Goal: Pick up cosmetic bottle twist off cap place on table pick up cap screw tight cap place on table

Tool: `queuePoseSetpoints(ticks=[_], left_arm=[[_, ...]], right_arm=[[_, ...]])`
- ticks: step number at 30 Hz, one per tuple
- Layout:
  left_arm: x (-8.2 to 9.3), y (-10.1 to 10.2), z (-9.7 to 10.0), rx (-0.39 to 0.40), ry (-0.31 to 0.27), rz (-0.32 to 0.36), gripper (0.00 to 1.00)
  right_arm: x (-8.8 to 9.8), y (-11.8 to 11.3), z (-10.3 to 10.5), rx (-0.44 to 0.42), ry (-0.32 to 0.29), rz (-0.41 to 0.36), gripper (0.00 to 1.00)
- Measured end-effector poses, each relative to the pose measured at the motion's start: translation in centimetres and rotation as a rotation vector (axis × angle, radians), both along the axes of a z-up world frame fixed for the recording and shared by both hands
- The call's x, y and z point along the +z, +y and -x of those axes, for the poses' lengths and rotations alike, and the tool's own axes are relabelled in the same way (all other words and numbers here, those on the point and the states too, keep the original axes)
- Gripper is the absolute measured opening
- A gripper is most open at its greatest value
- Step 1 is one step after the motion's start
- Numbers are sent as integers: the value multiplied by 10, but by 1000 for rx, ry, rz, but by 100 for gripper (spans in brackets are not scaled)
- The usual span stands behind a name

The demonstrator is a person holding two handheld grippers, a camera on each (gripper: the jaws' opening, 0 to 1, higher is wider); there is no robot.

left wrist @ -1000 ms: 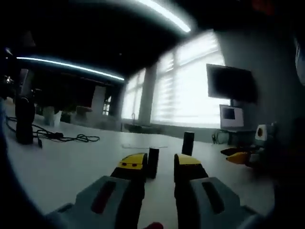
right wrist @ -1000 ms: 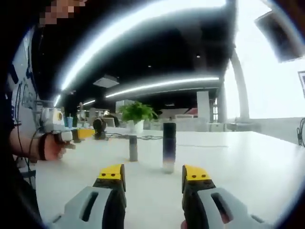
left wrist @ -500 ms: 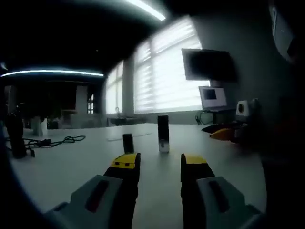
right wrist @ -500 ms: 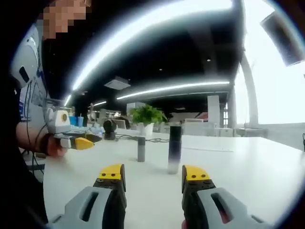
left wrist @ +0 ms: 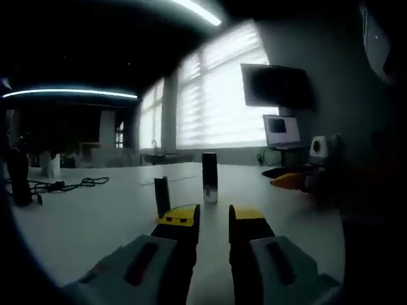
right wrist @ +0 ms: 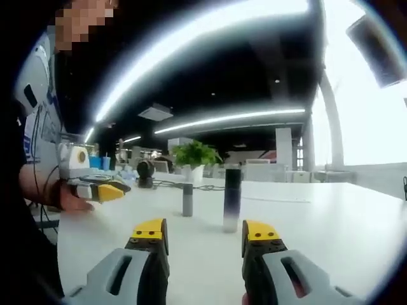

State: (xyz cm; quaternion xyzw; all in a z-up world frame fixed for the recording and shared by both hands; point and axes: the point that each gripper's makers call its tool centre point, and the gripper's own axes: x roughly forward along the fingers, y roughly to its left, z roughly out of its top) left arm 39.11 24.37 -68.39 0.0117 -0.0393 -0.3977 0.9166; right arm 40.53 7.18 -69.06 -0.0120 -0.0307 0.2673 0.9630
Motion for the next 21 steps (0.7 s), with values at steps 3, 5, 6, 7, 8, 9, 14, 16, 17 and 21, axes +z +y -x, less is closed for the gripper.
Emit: queuePoseSetpoints(ticks=[3, 5, 6, 7, 8, 9, 14, 16, 17, 21], left_arm=[[-6, 1, -2, 8, 11, -42, 6], [-5, 3, -3, 14, 15, -34, 6], [-3, 4, -3, 18, 13, -24, 6], [-1, 4, -3, 15, 7, -11, 6], [0, 3, -2, 12, 9, -7, 7], [-1, 1, -3, 12, 5, -15, 8], [0, -6, -4, -11, 10, -9, 18], [-1, -11, -5, -26, 14, -29, 18], [-4, -14, -4, -44, 18, -48, 17], [-9, -28, -6, -72, 48, -60, 18]], right_arm=[[0, 3, 0, 5, 2, 7, 40], [-1, 4, 1, 7, 4, 11, 40], [-1, 3, 0, 6, 3, 12, 40], [-1, 3, 0, 4, 3, 11, 40], [0, 3, 1, 3, 2, 8, 40], [0, 2, 1, 1, 3, 6, 40], [0, 2, 0, -7, 2, 16, 39], [0, 2, 0, -5, 3, 14, 39], [2, 2, 1, 0, -3, -3, 40], [4, 0, 1, -7, -4, -20, 40]])
